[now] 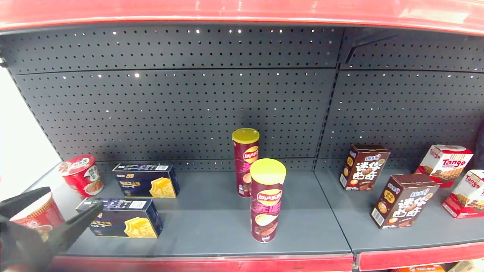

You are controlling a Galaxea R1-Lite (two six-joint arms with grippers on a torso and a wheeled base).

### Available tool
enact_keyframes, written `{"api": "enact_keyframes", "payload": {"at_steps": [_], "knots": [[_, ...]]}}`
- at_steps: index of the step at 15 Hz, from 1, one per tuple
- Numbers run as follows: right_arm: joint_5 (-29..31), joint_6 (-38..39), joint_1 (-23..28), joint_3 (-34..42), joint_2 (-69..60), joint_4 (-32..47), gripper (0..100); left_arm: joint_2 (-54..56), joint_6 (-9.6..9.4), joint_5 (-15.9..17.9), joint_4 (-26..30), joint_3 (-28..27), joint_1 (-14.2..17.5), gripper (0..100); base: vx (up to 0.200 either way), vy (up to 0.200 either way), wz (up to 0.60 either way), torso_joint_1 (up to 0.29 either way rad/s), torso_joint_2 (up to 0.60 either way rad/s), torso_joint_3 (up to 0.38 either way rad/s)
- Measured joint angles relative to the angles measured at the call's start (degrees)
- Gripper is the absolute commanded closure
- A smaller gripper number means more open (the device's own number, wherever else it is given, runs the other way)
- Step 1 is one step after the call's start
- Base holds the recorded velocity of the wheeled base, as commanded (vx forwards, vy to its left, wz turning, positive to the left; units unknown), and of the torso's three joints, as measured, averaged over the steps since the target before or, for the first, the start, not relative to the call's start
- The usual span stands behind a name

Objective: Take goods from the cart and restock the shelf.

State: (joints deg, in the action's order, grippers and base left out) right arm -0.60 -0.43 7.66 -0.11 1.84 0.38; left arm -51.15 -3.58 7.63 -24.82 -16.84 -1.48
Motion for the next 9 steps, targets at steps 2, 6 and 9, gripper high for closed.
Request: {"api": "enact_keyframes", "payload": {"at_steps": [2, 6, 9], "knots": [[0.0, 0.0, 0.0, 0.0, 0.0, 0.0, 0, 10.1, 0.74, -1.9, 2.6, 8.8, 1.6, 0, 0.000, 0.000, 0.00, 0.000, 0.00, 0.000], [0.0, 0.0, 0.0, 0.0, 0.0, 0.0, 0, 28.0, 1.49, -5.9, 19.1, 15.3, 3.5, 0, 0.000, 0.000, 0.00, 0.000, 0.00, 0.000], [0.0, 0.0, 0.0, 0.0, 0.0, 0.0, 0, 36.9, 3.15, -14.5, 23.0, 16.1, 2.8, 0, 0.000, 0.000, 0.00, 0.000, 0.00, 0.000]]}}
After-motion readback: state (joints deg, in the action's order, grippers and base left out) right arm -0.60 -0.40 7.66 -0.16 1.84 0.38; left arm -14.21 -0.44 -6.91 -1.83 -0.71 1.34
